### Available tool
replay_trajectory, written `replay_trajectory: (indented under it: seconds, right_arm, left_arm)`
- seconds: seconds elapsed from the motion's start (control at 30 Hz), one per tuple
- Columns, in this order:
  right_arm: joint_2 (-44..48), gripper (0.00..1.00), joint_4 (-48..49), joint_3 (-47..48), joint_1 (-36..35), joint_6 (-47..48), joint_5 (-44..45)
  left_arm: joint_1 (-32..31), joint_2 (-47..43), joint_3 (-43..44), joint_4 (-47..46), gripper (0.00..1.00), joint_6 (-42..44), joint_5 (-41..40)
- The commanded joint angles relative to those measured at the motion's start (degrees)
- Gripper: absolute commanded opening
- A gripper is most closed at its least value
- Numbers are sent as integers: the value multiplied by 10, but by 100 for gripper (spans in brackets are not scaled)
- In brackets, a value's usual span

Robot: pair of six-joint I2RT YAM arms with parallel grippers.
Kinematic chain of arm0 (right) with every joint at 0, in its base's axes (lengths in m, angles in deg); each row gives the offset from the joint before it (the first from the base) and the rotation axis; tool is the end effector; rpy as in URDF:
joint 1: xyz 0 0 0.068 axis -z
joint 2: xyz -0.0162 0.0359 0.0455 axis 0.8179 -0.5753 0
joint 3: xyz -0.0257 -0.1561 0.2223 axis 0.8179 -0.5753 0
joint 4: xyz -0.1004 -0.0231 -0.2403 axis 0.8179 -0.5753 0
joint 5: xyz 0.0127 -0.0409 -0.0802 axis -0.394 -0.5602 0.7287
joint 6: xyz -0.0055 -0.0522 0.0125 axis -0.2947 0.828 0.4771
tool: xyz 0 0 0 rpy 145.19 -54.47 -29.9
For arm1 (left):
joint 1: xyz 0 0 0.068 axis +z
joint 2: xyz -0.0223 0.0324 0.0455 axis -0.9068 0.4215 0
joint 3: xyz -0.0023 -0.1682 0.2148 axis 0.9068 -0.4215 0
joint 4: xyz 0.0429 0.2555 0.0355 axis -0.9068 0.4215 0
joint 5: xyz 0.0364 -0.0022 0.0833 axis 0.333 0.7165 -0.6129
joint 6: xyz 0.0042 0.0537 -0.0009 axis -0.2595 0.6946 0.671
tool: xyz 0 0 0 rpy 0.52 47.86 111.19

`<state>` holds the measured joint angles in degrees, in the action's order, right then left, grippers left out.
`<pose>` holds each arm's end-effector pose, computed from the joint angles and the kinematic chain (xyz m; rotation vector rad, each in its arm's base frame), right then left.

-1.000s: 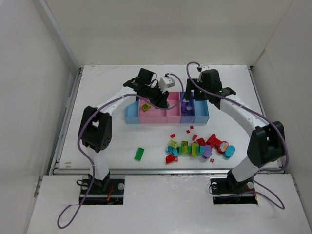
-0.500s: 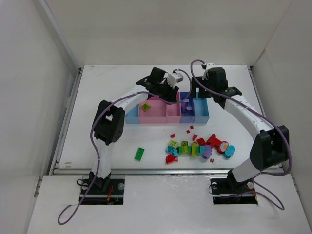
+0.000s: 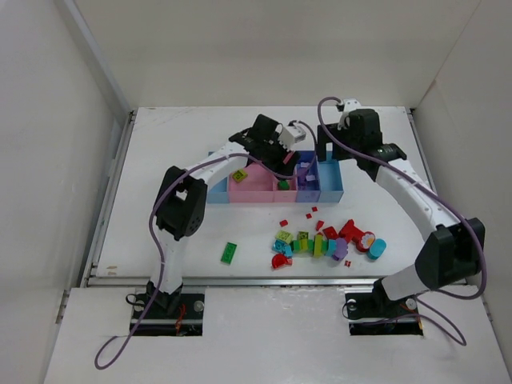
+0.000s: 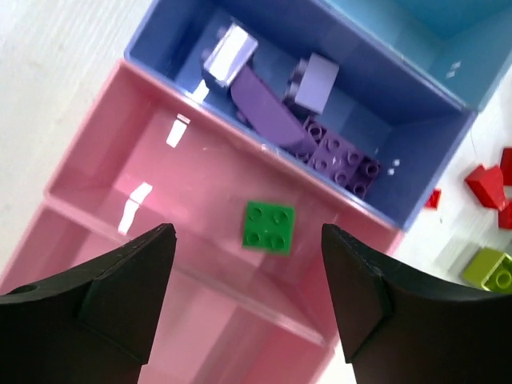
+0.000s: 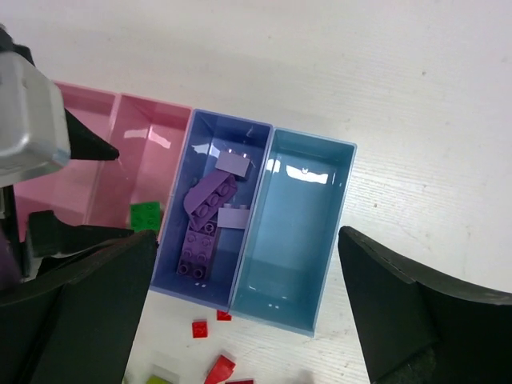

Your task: Sort the legos into containers by color

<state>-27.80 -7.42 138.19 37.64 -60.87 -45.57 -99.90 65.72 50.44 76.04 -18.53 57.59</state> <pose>0.3255 0.1009 0.3275 -0.2340 2.1561 0.2153 0.3895 -0.2899 0.2433 1.1881 1.9233 -0.6792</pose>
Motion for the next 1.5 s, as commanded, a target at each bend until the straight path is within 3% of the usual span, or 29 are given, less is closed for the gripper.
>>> replay_trajectory:
  seconds: [0.0, 0.17, 0.27, 0.3, 0.43, 0.57, 0.77, 1.0, 1.3, 1.47]
  right_arm:
    - [44, 100, 2, 2, -3, 14, 1]
    - [92, 100, -4, -25, -23, 14, 28]
    - [104, 100, -4, -31, -63, 14, 59]
    - [104, 100, -4, -37, -75, 14, 66]
    - [104, 100, -9, -37, -117, -13, 92]
    - [104, 100, -9, -48, -134, -42, 92]
    - [116, 100, -16, -55, -163, -72, 108]
    - [121, 100, -27, -61, -184, -88, 129]
    - [132, 100, -33, -66, -184, -99, 147]
    - [121, 100, -33, -61, -184, -94, 152]
  left_arm:
    - [-5, -83, -10, 24, 71, 13, -24]
    - [-13, -209, -73, 157, 71, 166, -51]
    - [-51, -266, -196, 256, 73, 233, -85]
    - [-52, -278, -197, 266, 74, 233, -96]
    - [-78, -316, -341, 266, 76, 189, -118]
    - [-89, -332, -406, 240, 79, 124, -116]
    - [-89, -338, -450, 195, 79, 51, -194]
    - [-72, -289, -466, 201, 78, 67, -166]
    - [-72, -259, -466, 206, 44, 84, -147]
    - [-61, -252, -458, 211, 7, 90, -137]
